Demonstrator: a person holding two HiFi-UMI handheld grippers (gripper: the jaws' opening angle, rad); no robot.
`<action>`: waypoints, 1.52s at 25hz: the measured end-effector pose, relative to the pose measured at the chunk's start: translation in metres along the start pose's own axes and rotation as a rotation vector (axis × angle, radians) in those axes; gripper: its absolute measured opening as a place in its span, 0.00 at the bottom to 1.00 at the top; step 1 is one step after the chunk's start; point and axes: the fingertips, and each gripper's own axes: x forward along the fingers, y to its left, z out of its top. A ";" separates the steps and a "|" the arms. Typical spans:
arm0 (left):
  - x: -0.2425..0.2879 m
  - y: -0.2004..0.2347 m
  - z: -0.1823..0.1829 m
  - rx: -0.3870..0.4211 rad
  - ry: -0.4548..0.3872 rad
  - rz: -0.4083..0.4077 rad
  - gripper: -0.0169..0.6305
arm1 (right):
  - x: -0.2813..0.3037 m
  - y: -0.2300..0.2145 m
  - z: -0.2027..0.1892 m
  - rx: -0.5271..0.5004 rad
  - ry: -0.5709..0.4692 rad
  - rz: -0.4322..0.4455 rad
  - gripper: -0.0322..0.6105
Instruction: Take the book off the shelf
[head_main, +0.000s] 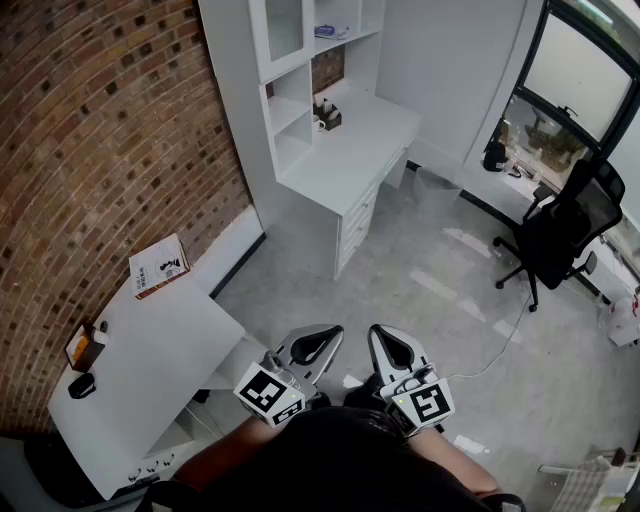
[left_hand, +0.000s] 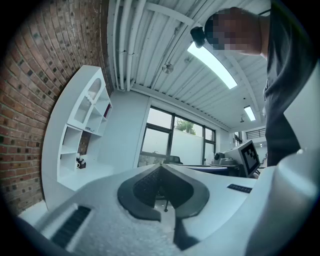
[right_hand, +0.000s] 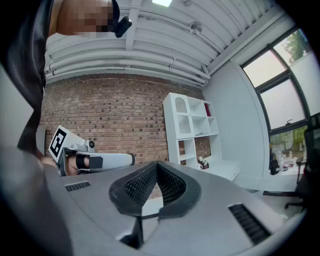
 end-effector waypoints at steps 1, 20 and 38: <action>0.003 0.002 -0.001 -0.001 -0.001 -0.001 0.04 | 0.001 -0.003 0.000 -0.001 0.000 -0.001 0.08; 0.193 -0.010 -0.029 -0.001 0.034 -0.127 0.04 | -0.023 -0.193 0.019 -0.005 -0.042 -0.098 0.08; 0.370 -0.050 -0.043 -0.023 0.052 -0.278 0.04 | -0.073 -0.343 0.023 0.012 -0.016 -0.193 0.07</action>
